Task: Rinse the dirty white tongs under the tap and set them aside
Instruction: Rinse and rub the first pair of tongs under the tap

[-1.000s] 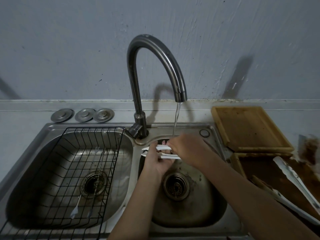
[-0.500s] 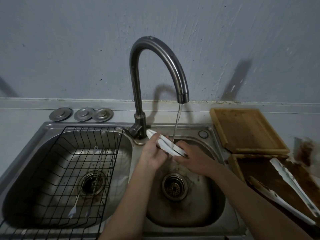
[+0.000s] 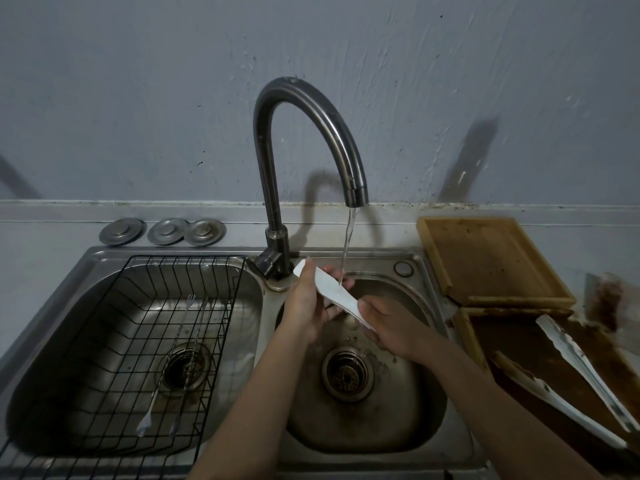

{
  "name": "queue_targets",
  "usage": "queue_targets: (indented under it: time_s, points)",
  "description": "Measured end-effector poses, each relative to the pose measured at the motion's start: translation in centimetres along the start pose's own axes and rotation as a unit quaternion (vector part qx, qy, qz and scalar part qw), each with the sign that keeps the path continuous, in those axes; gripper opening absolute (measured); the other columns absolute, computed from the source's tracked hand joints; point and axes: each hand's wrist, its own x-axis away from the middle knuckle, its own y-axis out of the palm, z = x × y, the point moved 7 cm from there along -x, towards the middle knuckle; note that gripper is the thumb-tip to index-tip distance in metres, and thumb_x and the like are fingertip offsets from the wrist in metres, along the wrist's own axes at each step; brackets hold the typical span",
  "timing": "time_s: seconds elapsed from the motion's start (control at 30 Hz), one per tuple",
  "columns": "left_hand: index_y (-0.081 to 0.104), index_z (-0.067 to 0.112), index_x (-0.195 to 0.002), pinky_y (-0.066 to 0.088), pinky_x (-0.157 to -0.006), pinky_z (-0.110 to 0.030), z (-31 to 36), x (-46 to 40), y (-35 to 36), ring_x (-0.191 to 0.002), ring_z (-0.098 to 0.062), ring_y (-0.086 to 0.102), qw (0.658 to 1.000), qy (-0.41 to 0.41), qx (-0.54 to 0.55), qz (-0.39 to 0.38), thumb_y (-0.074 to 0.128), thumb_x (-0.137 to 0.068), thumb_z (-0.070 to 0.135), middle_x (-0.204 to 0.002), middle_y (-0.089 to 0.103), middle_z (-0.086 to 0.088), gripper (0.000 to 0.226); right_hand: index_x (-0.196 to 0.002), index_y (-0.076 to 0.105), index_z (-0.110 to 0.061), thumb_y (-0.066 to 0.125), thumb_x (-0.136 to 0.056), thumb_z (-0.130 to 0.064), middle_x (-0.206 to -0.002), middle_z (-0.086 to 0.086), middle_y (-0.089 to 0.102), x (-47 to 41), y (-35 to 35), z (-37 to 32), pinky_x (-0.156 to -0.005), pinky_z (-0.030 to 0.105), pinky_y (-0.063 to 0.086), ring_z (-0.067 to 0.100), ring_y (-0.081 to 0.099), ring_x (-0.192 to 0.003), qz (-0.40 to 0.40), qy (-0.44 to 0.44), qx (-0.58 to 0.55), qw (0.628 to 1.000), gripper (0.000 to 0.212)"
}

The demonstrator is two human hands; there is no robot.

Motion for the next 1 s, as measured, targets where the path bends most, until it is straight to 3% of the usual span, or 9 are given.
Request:
queue_targets:
  time_s: [0.17,0.27,0.37,0.53,0.67,0.77,0.83,0.93,1.0]
  points:
    - [0.055,0.008,-0.096,0.051,-0.063,-0.035,0.3,0.1,-2.4,-0.078,-0.024,0.063,0.99,-0.034,-0.105,0.086,0.035,-0.097,0.042,-0.094,0.063,-0.012,0.039,-0.079,0.055,-0.003,0.032,-0.097,-0.04,-0.054,-0.003,0.047,0.4,-0.4,0.6,-0.046,0.018,0.032,-0.001,0.043,-0.038,0.035,0.023,0.034,0.999,0.047]
    - [0.028,-0.001,-0.131,0.046,-0.095,-0.043,3.9,-0.1,-6.1,-0.116,-0.038,0.053,0.93,0.098,-0.249,0.252,0.052,-0.092,0.025,-0.129,0.047,-0.024,0.053,-0.073,0.05,-0.012,0.031,-0.096,-0.044,-0.051,-0.002,0.048,0.3,-0.4,0.4,-0.036,0.011,0.03,-0.001,0.04,-0.032,0.052,0.036,-0.025,0.998,0.044]
    - [0.016,-0.005,-0.142,0.024,-0.115,-0.037,7.5,0.2,-6.6,-0.137,-0.035,0.031,0.846,0.228,-0.373,0.306,0.056,-0.09,0.012,-0.148,0.029,-0.025,0.068,-0.072,0.048,-0.015,0.03,-0.096,-0.043,-0.052,0.001,0.049,-0.1,-0.5,-0.1,-0.033,0.013,0.03,0.002,0.039,-0.031,0.063,0.042,-0.067,0.995,0.042]
    - [0.038,0.0,-0.117,0.05,-0.086,-0.046,8.1,-0.5,-6.6,-0.101,-0.04,0.06,0.815,0.249,-0.42,0.312,0.046,-0.088,0.001,-0.113,0.058,-0.025,0.03,-0.069,0.052,-0.016,0.029,-0.097,-0.042,-0.05,-0.002,0.053,-0.9,-0.1,-0.9,-0.039,0.021,0.04,0.008,0.046,-0.036,0.077,0.037,-0.073,0.994,0.044]
    - [0.039,0.004,-0.112,0.05,-0.081,-0.05,9.0,-0.6,-6.3,-0.097,-0.04,0.06,0.744,0.243,-0.531,0.324,0.046,-0.089,0.01,-0.11,0.06,-0.021,0.025,-0.06,0.051,-0.023,0.031,-0.096,-0.04,-0.043,-0.007,0.055,-0.9,-1.2,-1.9,-0.044,0.014,0.039,0.0,0.049,-0.037,0.131,-0.013,-0.036,0.991,0.045]
    - [0.039,0.004,-0.11,0.047,-0.082,-0.048,9.6,-0.8,-5.5,-0.099,-0.038,0.06,0.707,0.243,-0.579,0.325,0.047,-0.089,0.009,-0.11,0.061,-0.021,0.022,-0.069,0.051,-0.028,0.034,-0.096,-0.038,-0.054,-0.01,0.054,-0.7,-1.4,-2.7,-0.045,0.013,0.037,-0.001,0.053,-0.047,0.188,-0.072,0.049,0.978,0.033]
    - [0.039,0.005,-0.111,0.047,-0.082,-0.047,9.7,-0.8,-5.6,-0.1,-0.038,0.061,0.701,0.23,-0.589,0.331,0.047,-0.09,0.01,-0.111,0.061,-0.021,0.023,-0.086,0.058,-0.015,0.036,-0.096,-0.04,-0.07,-0.002,0.061,-1.0,-0.6,-1.5,-0.052,0.021,0.041,0.007,0.059,-0.06,0.149,-0.036,0.148,0.977,0.035]
    - [0.038,0.006,-0.111,0.047,-0.084,-0.048,9.5,-0.9,-5.8,-0.1,-0.036,0.06,0.699,0.224,-0.597,0.324,0.048,-0.089,0.011,-0.11,0.061,-0.019,0.024,-0.098,0.06,-0.008,0.04,-0.094,-0.045,-0.095,0.012,0.067,-0.6,1.6,2.5,-0.063,0.029,0.041,0.024,0.062,-0.077,0.012,0.095,0.297,0.95,0.043]
    - [0.038,0.006,-0.111,0.045,-0.083,-0.048,9.4,-1.0,-5.8,-0.099,-0.035,0.06,0.697,0.228,-0.599,0.323,0.049,-0.089,0.011,-0.109,0.061,-0.018,0.025,-0.101,0.053,-0.013,0.04,-0.091,-0.053,-0.096,0.006,0.065,0.2,2.0,2.6,-0.059,0.029,0.04,0.019,0.059,-0.073,0.075,0.092,0.299,0.947,0.044]
